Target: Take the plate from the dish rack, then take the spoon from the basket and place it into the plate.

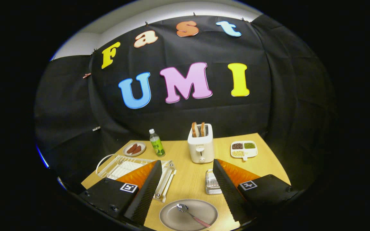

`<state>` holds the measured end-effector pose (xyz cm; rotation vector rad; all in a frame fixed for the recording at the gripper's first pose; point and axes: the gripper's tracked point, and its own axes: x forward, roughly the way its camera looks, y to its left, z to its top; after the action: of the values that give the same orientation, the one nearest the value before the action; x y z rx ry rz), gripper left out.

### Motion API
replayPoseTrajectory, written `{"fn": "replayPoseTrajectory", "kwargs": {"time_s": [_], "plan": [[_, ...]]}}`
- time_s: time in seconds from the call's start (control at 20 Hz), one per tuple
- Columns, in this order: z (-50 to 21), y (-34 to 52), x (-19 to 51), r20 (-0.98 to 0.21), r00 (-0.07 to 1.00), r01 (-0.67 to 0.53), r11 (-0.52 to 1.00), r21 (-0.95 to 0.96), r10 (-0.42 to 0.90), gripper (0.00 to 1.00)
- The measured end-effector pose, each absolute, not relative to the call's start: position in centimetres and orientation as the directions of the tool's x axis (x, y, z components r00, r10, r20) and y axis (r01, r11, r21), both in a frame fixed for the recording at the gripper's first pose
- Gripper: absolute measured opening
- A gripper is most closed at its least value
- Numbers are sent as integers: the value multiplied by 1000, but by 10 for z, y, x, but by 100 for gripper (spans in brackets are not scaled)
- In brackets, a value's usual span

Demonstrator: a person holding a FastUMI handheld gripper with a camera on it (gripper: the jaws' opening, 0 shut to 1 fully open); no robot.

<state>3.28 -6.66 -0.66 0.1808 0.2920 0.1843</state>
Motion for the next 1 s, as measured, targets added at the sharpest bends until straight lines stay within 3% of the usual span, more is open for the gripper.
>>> {"fn": "replayPoseTrajectory", "kwargs": {"time_s": [0.25,0.8,1.0], "plan": [[48,-65,0,-166,984,-50,989,139,73,98],[47,19,-45,-145,988,-40,994,99,54,98],[49,28,-41,-132,991,27,995,98,-14,98]]}}
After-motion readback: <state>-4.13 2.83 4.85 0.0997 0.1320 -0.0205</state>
